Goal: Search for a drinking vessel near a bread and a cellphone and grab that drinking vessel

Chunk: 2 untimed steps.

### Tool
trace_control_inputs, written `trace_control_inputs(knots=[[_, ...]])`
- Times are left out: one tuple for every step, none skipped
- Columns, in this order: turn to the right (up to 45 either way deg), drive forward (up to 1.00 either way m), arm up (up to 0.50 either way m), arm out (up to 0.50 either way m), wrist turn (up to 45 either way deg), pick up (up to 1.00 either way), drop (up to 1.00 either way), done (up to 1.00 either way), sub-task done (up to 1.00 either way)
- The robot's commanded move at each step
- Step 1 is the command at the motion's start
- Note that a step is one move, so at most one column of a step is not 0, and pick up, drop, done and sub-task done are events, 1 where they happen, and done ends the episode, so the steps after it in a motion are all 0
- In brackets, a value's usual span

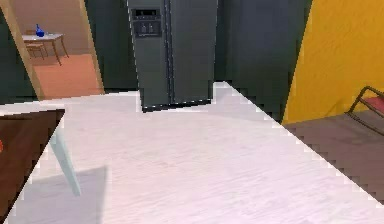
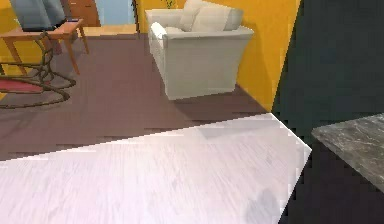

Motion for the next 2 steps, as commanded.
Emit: trace_control_inputs(knots=[[0.0, 0.35, 0.00, 0.00, 0.0, 0.00, 0.00, 0.00, 0.00], [-21.0, 0.00, 0.00, 0.00, 0.0, 0.00, 0.00, 0.00, 0.00]])
